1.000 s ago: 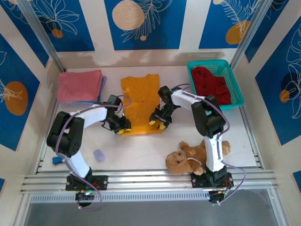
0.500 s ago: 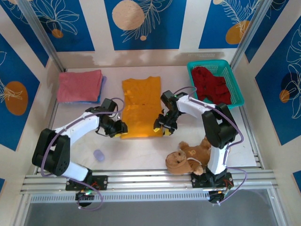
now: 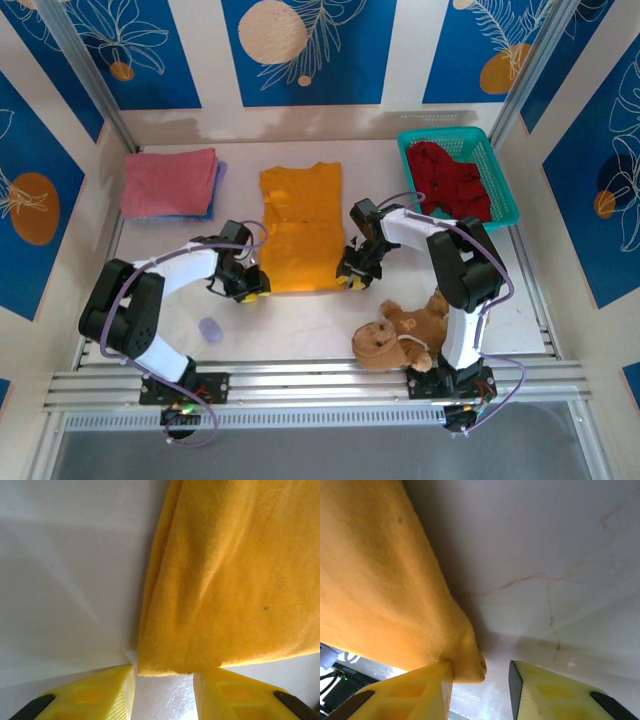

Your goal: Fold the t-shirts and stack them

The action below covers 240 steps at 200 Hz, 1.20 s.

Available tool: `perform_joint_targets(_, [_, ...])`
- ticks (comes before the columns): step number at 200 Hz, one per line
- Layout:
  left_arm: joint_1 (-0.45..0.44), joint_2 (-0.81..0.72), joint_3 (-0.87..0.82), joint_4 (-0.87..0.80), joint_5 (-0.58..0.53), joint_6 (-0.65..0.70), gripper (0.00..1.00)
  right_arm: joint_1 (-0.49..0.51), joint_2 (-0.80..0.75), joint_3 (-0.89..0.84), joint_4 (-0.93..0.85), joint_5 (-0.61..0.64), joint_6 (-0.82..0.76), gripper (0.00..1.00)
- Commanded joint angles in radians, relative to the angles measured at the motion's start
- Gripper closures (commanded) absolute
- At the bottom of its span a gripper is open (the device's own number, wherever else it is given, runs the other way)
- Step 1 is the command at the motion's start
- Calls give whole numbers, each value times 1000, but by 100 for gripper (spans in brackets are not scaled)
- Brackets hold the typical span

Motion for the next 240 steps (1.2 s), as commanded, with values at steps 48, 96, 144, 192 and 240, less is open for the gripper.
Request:
perform_joint_targets(48, [-3,27,7,63,-24,8,74,5,56,12,35,-77,-3,72])
perform_joint_targets(96, [-4,29,12,87,0,7,90,9,40,7,29,-83,-11,90])
perform_joint_targets(144, [-5,-21,-34,96,24,3,100,11,-6,-39,25,-81,-11,100])
perform_joint_targets(192, [-14,-166,-75,15,21,-12,100,31,-92,-58,-9,-91,-13,100])
perform_joint_targets(240, [-14,-319,-69,-98,10,-39,100,77,-173,-30,-79,-99,20,100])
